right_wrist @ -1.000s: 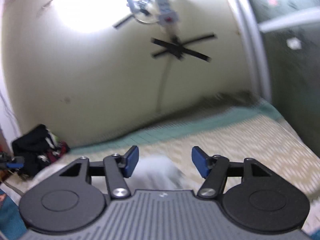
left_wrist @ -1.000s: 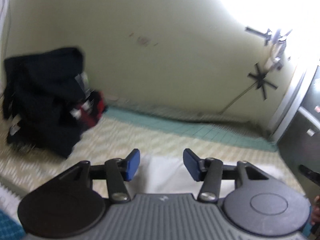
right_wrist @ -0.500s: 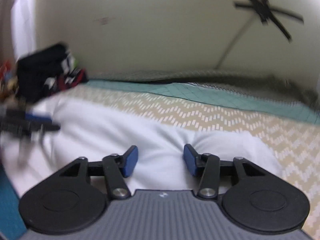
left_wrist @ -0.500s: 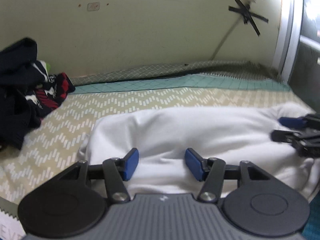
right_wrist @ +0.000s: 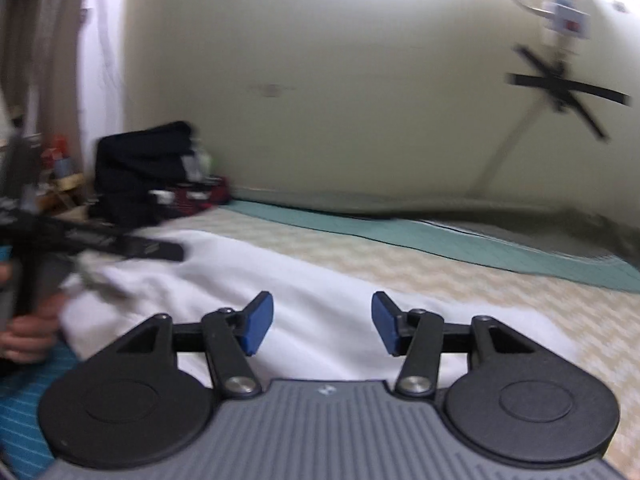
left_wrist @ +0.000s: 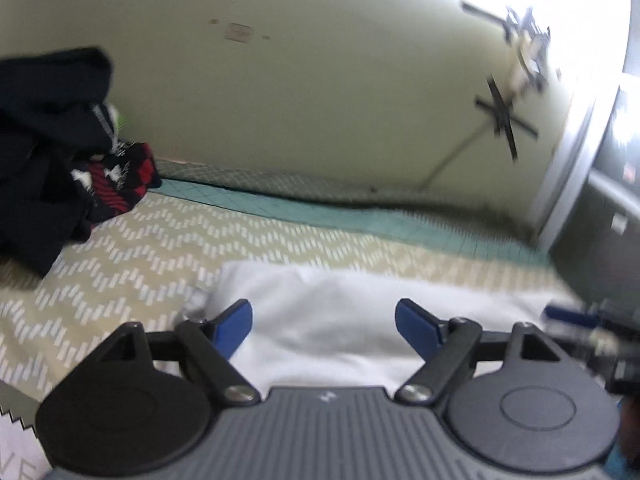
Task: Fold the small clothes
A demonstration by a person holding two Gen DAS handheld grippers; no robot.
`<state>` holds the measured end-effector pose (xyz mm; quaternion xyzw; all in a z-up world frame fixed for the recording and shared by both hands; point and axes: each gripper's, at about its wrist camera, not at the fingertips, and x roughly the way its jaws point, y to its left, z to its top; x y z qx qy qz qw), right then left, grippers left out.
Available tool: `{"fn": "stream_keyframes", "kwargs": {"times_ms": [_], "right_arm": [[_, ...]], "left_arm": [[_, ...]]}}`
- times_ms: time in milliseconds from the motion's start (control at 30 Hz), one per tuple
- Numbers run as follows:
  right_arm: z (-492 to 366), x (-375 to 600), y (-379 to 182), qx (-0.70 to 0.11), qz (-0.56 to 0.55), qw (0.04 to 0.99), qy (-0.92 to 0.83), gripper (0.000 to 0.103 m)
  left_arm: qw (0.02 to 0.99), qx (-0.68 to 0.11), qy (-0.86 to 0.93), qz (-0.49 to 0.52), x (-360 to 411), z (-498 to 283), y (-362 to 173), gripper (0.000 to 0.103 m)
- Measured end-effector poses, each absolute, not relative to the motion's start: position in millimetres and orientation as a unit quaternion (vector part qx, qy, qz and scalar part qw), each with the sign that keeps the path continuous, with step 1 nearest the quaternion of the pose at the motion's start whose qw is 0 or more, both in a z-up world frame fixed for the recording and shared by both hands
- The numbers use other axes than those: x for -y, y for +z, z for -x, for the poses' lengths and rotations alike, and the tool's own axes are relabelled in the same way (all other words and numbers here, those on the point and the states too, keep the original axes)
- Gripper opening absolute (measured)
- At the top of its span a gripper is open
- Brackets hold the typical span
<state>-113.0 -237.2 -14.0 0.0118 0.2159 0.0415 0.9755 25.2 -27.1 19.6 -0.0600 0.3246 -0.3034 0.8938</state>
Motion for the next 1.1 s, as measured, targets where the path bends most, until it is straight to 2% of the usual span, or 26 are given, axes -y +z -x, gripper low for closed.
{"fn": "stream_keyframes", "kwargs": {"times_ms": [267,433,500,567,633,700,800,867,900,967,1100], "right_arm": [[85.3,147.4,-29.9,-0.256,0.068,0.946,0.186,0.051],[64.1,127.6,-51.3,-0.286,0.103,0.934,0.188,0.049],[56.2,136.0,-51.0,-0.295,0.068,0.933,0.192,0.041],[53.2,142.3,-48.0,-0.299,0.049,0.934,0.192,0.011],[51.4,145.0,-44.4,-0.303,0.034,0.932,0.195,0.003],[54.2,143.4,-41.7,-0.302,0.025,0.932,0.201,0.003],[65.0,136.4,-36.1,-0.296,0.027,0.926,0.231,0.006],[67.4,129.9,-40.2,-0.311,0.026,0.914,0.260,0.029],[68.6,131.1,-43.1,-0.316,0.019,0.909,0.272,0.031],[71.8,138.0,-43.4,-0.313,0.008,0.906,0.286,0.043],[87.0,171.2,-26.5,-0.282,-0.043,0.917,0.277,0.044]], "left_arm": [[0.894,-0.328,-0.296,0.079,16.6,-32.8,18.6,0.080],[0.893,-0.330,-0.290,0.098,8.7,-35.1,18.2,0.080],[0.892,-0.328,-0.289,0.112,3.6,-37.3,18.8,0.080],[0.891,-0.330,-0.289,0.119,1.5,-39.3,18.5,0.080],[0.890,-0.332,-0.289,0.117,2.5,-39.7,18.1,0.080],[0.891,-0.327,-0.293,0.112,4.0,-37.7,19.0,0.080],[0.890,-0.326,-0.301,0.102,8.5,-36.0,18.7,0.081],[0.890,-0.330,-0.301,0.093,11.8,-36.2,16.8,0.081],[0.890,-0.330,-0.300,0.090,12.5,-35.9,16.3,0.081],[0.891,-0.328,-0.300,0.089,12.3,-35.0,16.1,0.081],[0.891,-0.327,-0.302,0.085,13.5,-34.1,15.3,0.081]]}}
